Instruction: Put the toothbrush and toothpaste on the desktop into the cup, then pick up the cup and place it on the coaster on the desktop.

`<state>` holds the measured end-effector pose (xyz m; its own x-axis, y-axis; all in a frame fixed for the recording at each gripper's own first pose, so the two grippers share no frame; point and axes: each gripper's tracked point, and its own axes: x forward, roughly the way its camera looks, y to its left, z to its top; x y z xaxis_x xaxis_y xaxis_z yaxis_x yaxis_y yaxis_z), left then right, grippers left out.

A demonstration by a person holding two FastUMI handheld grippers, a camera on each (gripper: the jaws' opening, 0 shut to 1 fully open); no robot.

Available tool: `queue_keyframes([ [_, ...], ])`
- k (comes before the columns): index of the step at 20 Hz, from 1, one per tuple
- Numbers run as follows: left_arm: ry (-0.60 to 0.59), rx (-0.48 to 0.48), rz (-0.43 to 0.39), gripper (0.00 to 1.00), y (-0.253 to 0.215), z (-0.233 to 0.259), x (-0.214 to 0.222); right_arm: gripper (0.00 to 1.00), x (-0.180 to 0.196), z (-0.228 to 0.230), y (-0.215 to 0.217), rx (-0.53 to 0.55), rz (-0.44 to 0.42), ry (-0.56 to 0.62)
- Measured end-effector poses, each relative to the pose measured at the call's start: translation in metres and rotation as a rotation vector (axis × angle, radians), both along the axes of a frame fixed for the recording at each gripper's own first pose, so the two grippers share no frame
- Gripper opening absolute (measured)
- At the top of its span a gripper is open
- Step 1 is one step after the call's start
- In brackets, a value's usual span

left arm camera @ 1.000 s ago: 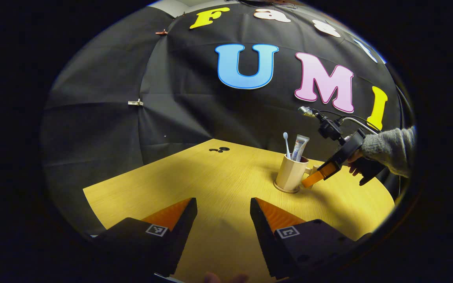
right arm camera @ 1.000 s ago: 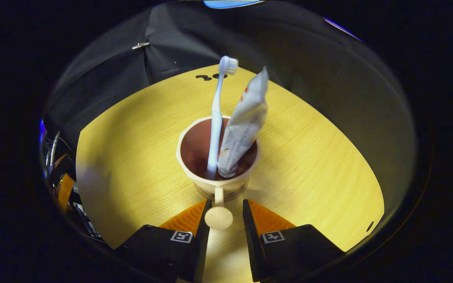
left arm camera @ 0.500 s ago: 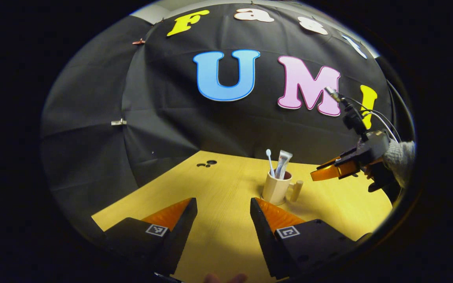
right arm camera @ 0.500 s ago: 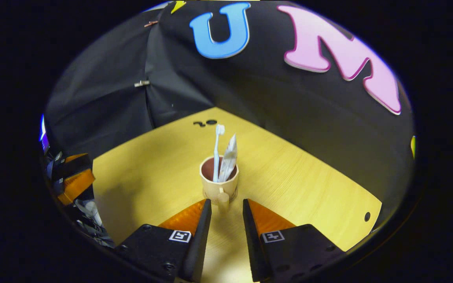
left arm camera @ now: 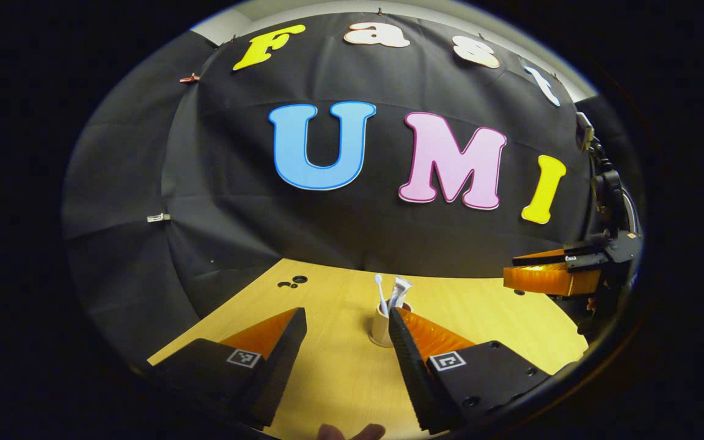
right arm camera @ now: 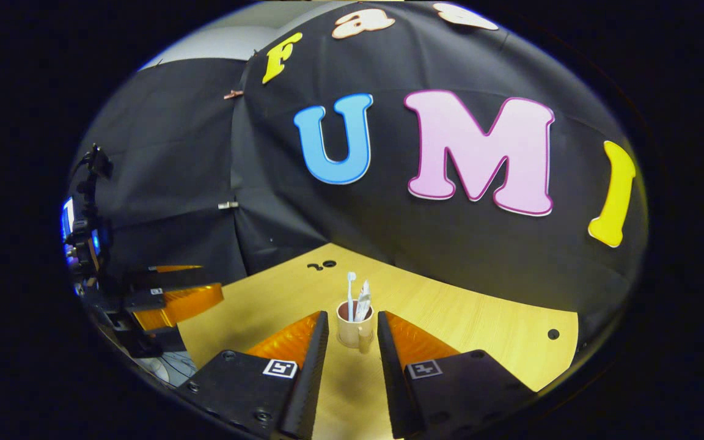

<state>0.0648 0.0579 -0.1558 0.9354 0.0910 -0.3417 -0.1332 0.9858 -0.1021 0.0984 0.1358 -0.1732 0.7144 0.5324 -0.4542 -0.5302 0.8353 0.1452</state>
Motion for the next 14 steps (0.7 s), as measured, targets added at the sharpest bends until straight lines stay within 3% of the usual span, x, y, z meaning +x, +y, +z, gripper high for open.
queue_keyframes([
  [4, 0.000, 0.006, -0.068, 0.84, -0.021, 0.014, 0.004, 0.51, -0.028, 0.024, -0.002, 0.079, -0.067, -0.014],
  [14, -0.049, 0.033, -0.283, 0.85, -0.080, 0.036, 0.022, 0.54, -0.058, 0.053, -0.065, 0.075, -0.332, -0.095],
])
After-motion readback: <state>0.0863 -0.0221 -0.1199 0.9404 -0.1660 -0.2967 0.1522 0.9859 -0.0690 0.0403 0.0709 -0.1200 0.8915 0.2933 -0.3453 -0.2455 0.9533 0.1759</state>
